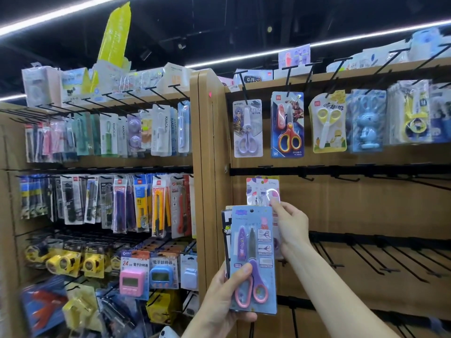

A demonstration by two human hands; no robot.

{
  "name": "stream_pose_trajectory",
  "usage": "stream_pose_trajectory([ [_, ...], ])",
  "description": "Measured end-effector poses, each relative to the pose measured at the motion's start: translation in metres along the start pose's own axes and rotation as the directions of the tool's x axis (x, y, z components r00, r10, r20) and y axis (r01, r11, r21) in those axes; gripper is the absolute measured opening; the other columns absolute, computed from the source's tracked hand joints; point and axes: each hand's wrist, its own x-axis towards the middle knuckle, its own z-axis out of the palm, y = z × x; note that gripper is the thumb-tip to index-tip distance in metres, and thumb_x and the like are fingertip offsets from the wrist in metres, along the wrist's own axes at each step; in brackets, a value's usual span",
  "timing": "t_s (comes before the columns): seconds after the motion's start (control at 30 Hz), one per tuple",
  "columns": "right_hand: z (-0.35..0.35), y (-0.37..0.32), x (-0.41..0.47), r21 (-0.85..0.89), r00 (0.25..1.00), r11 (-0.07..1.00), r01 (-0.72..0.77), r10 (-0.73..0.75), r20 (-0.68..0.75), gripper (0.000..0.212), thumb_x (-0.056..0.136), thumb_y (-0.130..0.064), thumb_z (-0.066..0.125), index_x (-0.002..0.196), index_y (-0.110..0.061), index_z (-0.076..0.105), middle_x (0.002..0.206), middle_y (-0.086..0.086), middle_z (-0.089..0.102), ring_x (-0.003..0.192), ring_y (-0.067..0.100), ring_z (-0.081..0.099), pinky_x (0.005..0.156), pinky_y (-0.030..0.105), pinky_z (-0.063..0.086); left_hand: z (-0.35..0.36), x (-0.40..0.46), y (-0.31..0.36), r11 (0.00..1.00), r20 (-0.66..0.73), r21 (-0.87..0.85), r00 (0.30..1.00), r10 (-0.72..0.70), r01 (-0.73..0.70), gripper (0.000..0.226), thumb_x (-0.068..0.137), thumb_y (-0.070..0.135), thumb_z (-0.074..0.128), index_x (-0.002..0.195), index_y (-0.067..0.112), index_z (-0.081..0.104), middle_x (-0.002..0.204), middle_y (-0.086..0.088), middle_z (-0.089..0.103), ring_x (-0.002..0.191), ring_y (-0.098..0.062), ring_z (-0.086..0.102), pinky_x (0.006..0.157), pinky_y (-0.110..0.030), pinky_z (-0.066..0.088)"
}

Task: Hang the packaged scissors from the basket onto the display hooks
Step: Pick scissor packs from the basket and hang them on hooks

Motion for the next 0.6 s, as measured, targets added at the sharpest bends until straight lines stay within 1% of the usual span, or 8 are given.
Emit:
stream_pose_trajectory([
  [0.07, 0.004, -0.001, 0.012, -0.05, 0.998, 0.998, 0.03, -0.033, -0.057, 0.032, 0.098, -0.037, 0.07, 0.089, -0.006, 0.068, 0.085, 0.013, 0.079, 0.082, 0.035, 0.078, 0.078, 0.053, 0.062, -0.001, 0.0, -0.001, 1.0, 0.009, -0.028, 1.0, -0.007, 0.007, 0.083, 0.059, 0.048, 0.094, 0.133, 0.028, 0.061, 0.122, -0.019, 0.076, 0.108, -0.051, 0.072, 0.044, -0.031, 0.059],
  [0.17, 0.008, -0.002, 0.025, -0.125, 0.992, 0.991, 0.039, -0.054, -0.118, 0.031, 0.099, -0.037, 0.068, 0.082, -0.011, 0.068, 0.082, 0.011, 0.078, 0.084, 0.033, 0.078, 0.081, 0.055, 0.062, -0.005, 0.0, -0.001, 0.998, 0.02, -0.062, 1.0, -0.012, 0.013, 0.085, 0.059, 0.048, 0.096, 0.134, 0.028, 0.061, 0.123, -0.022, 0.074, 0.113, -0.054, 0.069, 0.044, -0.031, 0.059],
  [0.27, 0.01, 0.0, 0.036, -0.163, 0.985, 0.986, 0.04, -0.065, -0.157, 0.031, 0.101, -0.036, 0.066, 0.079, -0.014, 0.066, 0.083, 0.012, 0.077, 0.084, 0.033, 0.077, 0.081, 0.051, 0.062, -0.008, 0.0, -0.001, 0.999, 0.005, -0.053, 1.0, -0.009, 0.009, 0.088, 0.059, 0.051, 0.097, 0.135, 0.026, 0.06, 0.122, -0.025, 0.073, 0.115, -0.056, 0.067, 0.045, -0.031, 0.059],
  [0.37, 0.012, 0.001, 0.044, -0.179, 0.981, 0.983, 0.039, -0.072, -0.183, 0.033, 0.099, -0.039, 0.066, 0.077, -0.015, 0.066, 0.081, 0.01, 0.077, 0.083, 0.031, 0.077, 0.081, 0.054, 0.063, -0.009, -0.001, -0.001, 0.999, -0.017, -0.048, 1.0, 0.006, -0.007, 0.083, 0.062, 0.05, 0.093, 0.134, 0.024, 0.06, 0.119, -0.024, 0.075, 0.113, -0.054, 0.069, 0.046, -0.031, 0.059],
  [0.47, 0.012, 0.002, 0.048, -0.215, 0.971, 0.976, 0.032, -0.082, -0.223, 0.03, 0.099, -0.038, 0.066, 0.077, -0.017, 0.067, 0.079, 0.004, 0.077, 0.078, 0.026, 0.077, 0.079, 0.052, 0.065, -0.011, -0.002, 0.001, 0.999, -0.037, -0.049, 0.999, 0.017, -0.019, 0.086, 0.058, 0.052, 0.095, 0.133, 0.025, 0.061, 0.118, -0.023, 0.076, 0.11, -0.051, 0.071, 0.045, -0.031, 0.059],
  [0.6, 0.01, 0.005, 0.053, -0.276, 0.97, 0.961, 0.016, -0.082, -0.23, 0.029, 0.102, -0.039, 0.063, 0.087, -0.015, 0.068, 0.081, 0.003, 0.076, 0.072, 0.02, 0.077, 0.075, 0.043, 0.066, -0.011, -0.004, 0.003, 0.998, -0.059, -0.065, 0.998, 0.011, -0.015, 0.087, 0.058, 0.053, 0.096, 0.132, 0.025, 0.061, 0.12, -0.023, 0.075, 0.111, -0.047, 0.073, 0.045, -0.03, 0.058],
])
